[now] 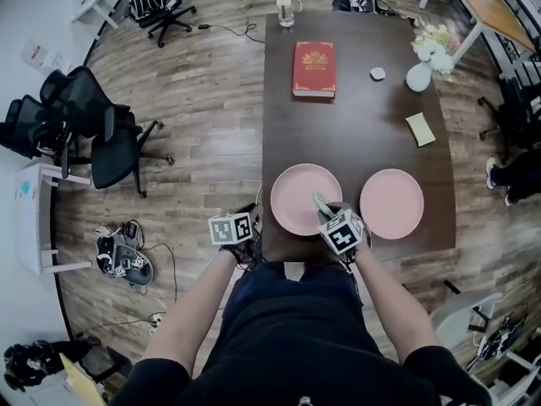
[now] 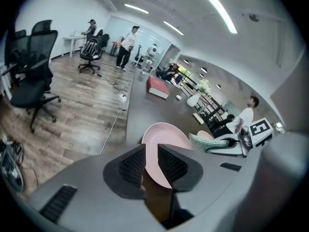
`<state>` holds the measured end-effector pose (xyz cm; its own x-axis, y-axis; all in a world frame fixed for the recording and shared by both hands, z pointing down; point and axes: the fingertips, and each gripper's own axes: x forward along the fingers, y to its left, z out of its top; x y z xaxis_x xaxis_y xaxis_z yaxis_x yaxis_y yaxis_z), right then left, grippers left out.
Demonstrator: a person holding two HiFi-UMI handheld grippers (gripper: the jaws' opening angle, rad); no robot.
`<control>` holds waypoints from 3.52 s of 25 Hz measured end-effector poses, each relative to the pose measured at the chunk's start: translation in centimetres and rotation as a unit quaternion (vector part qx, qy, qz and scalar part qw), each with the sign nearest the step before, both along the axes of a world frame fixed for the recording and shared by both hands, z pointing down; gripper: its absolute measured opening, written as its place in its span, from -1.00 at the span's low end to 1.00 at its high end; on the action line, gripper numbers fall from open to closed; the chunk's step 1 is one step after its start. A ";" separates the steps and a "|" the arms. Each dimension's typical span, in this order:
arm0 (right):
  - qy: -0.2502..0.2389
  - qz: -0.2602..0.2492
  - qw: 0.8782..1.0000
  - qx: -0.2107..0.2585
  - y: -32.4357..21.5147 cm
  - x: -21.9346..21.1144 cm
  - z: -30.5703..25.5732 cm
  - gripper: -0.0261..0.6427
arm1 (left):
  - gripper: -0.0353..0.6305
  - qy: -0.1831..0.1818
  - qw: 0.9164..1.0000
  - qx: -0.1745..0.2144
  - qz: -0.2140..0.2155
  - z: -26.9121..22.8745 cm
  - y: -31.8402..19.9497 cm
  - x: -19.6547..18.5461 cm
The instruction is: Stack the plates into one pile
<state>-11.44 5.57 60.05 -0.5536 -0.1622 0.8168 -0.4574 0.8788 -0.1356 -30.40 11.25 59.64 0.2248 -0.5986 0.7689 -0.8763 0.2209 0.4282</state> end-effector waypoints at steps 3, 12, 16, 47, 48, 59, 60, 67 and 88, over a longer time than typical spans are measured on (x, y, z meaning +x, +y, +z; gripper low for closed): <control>0.009 0.021 1.000 0.004 0.2 -0.3 -0.3 -0.66 | -0.68 -0.016 0.996 0.005 0.085 -0.2 -2.1 -0.2; 0.044 0.143 0.988 0.025 0.1 -0.2 -1.3 -0.66 | -0.76 -0.044 0.941 0.039 0.333 -0.7 -10.2 1.1; 0.061 0.179 0.981 0.036 0.5 -0.4 -0.9 -0.66 | -0.72 -0.050 0.907 0.045 0.417 0.7 -13.0 2.3; 0.204 0.079 0.973 0.070 2.7 0.7 7.9 -0.66 | -0.76 -0.052 0.823 -0.062 0.562 11.7 -17.5 10.3; 0.206 0.077 0.973 0.064 2.9 0.8 8.3 -0.66 | -0.80 -0.047 0.825 -0.063 0.559 11.8 -17.3 10.4; 0.182 0.107 0.977 -0.015 4.8 0.1 10.2 -0.66 | -0.82 -0.007 0.853 -0.076 0.516 11.8 -17.1 10.0; 0.175 0.113 0.978 -0.023 4.9 -0.1 10.3 -0.66 | -0.82 -0.007 0.854 -0.076 0.514 11.9 -17.1 10.0; 0.123 0.169 0.974 -0.091 6.0 -1.7 10.3 -0.66 | -0.82 -0.003 0.864 -0.081 0.498 11.9 -17.1 9.9; 0.002 0.258 0.947 -0.190 6.2 -8.6 9.6 -0.66 | -0.80 -0.002 0.871 -0.087 0.484 11.9 -17.2 9.8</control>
